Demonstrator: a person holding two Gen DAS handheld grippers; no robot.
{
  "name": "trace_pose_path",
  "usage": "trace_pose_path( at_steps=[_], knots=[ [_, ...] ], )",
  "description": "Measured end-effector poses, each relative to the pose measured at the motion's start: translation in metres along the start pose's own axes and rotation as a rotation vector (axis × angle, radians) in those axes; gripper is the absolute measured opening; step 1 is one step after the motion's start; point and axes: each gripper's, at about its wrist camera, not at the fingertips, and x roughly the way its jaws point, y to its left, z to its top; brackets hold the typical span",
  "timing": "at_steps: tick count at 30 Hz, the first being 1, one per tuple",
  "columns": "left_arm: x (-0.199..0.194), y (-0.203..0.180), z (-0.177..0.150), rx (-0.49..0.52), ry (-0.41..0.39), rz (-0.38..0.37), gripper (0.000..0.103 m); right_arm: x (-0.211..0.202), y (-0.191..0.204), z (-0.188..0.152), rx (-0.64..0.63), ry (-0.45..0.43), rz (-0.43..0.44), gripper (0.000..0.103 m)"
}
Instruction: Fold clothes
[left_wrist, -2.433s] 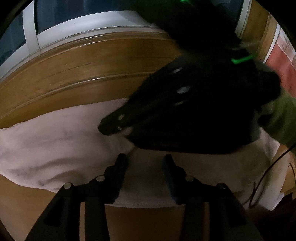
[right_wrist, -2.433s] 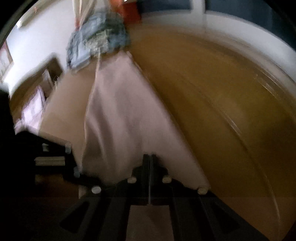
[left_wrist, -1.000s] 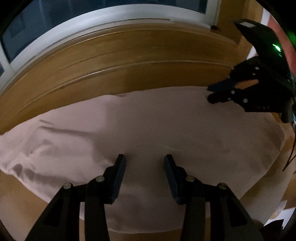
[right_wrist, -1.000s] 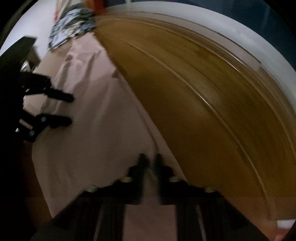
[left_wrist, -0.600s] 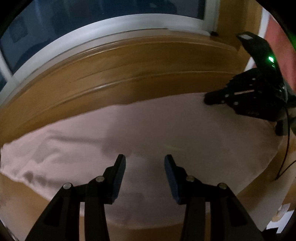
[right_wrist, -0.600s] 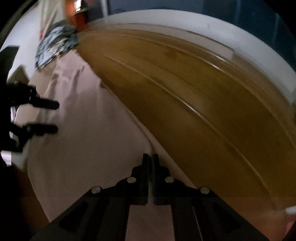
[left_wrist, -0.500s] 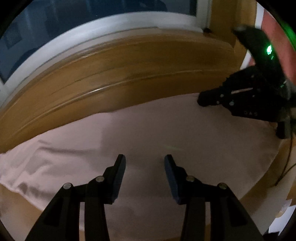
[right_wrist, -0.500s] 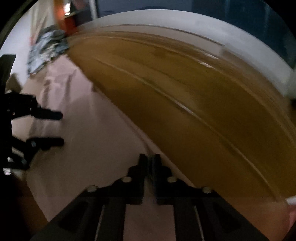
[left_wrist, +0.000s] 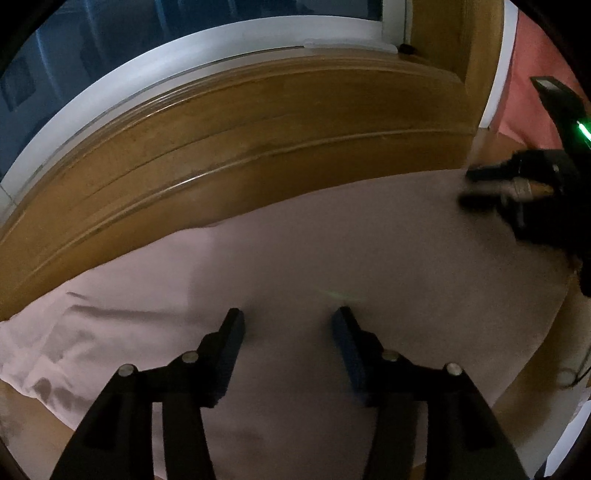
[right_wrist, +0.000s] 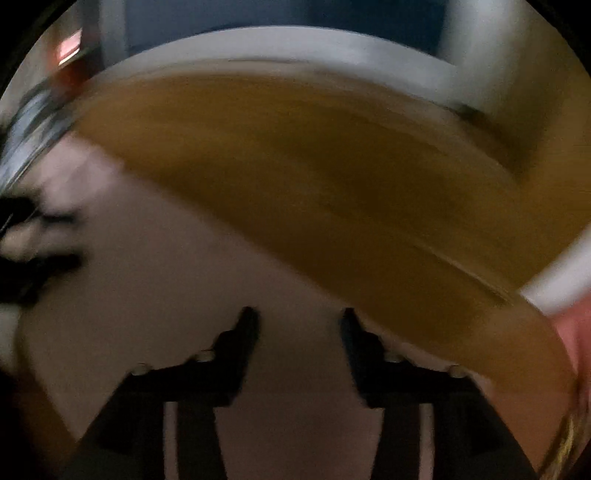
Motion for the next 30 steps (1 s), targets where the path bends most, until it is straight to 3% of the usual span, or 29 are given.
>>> trace_pose_path(
  at_steps=[1, 2, 4, 6, 8, 10, 12, 14, 16, 18, 21, 26, 30],
  knots=[
    [-0.001, 0.003, -0.001, -0.001, -0.002, -0.004, 0.054, 0.002, -0.015, 0.000, 0.060, 0.004, -0.055, 0.046],
    [0.000, 0.005, -0.001, -0.008, -0.003, -0.011, 0.056, -0.001, -0.026, -0.001, 0.108, 0.011, -0.083, 0.024],
    [0.002, 0.008, -0.002, -0.020, -0.006, -0.024, 0.057, -0.019, -0.031, -0.004, 0.176, -0.002, -0.045, 0.016],
    [0.002, 0.008, -0.002, -0.015, -0.011, -0.018, 0.057, -0.038, -0.033, -0.007, 0.226, -0.019, -0.011, 0.018],
    [0.002, 0.008, -0.003, -0.010, -0.015, -0.012, 0.057, -0.056, -0.012, -0.015, 0.165, -0.033, 0.010, 0.027],
    [-0.003, 0.007, -0.005, -0.003, -0.012, -0.005, 0.058, -0.064, 0.013, -0.027, 0.104, -0.007, 0.015, 0.029],
    [-0.008, 0.006, -0.004, -0.001, -0.009, 0.003, 0.060, -0.060, 0.029, -0.040, 0.039, 0.037, -0.039, 0.032],
    [-0.011, 0.005, -0.003, 0.002, -0.005, 0.009, 0.061, -0.054, 0.018, -0.060, -0.009, 0.082, -0.158, 0.044],
    [-0.011, 0.006, -0.002, 0.005, 0.003, -0.003, 0.062, -0.063, -0.003, -0.068, 0.072, 0.062, -0.202, 0.053],
    [-0.018, 0.013, -0.004, 0.007, -0.003, -0.002, 0.061, -0.075, -0.008, -0.067, 0.175, 0.083, -0.222, 0.053],
    [-0.035, 0.034, -0.013, 0.019, -0.031, 0.002, 0.061, -0.099, 0.028, -0.064, 0.201, 0.030, -0.256, 0.054],
    [-0.058, 0.099, -0.045, 0.027, -0.045, 0.070, 0.061, -0.139, 0.115, -0.067, 0.154, -0.042, -0.089, 0.054],
    [-0.064, 0.141, -0.064, 0.032, -0.019, 0.108, 0.059, -0.140, 0.213, -0.065, -0.013, -0.102, 0.007, 0.059]
  ],
)
